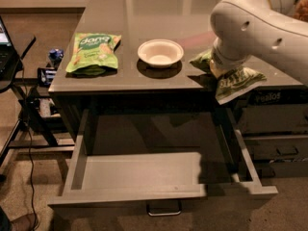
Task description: Pick green jalapeno chip bag from top drawer and place on counter
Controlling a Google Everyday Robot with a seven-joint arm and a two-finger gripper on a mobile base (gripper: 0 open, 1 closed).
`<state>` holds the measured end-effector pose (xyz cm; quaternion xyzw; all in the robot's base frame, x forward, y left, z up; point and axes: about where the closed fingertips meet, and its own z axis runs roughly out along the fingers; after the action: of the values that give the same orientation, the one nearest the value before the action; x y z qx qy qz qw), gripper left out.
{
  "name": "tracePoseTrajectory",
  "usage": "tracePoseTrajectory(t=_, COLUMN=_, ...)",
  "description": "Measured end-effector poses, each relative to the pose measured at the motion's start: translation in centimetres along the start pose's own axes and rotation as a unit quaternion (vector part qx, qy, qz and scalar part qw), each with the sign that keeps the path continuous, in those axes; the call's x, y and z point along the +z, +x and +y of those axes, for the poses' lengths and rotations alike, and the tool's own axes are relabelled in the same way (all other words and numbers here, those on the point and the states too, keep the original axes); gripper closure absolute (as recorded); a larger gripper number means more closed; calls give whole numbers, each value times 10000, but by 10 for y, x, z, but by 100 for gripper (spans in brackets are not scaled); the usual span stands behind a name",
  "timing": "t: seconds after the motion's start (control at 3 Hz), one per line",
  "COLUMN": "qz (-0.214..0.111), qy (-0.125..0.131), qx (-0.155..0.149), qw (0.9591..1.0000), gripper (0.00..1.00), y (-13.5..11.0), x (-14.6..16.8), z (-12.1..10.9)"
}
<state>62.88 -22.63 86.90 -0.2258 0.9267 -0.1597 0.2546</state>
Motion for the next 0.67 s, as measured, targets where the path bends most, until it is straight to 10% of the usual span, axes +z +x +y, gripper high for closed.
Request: tracePoseTrajectory(t=0.67, qz=205, qy=79, qx=1, qw=9998, gripper=100, y=-34, x=41, z=-31)
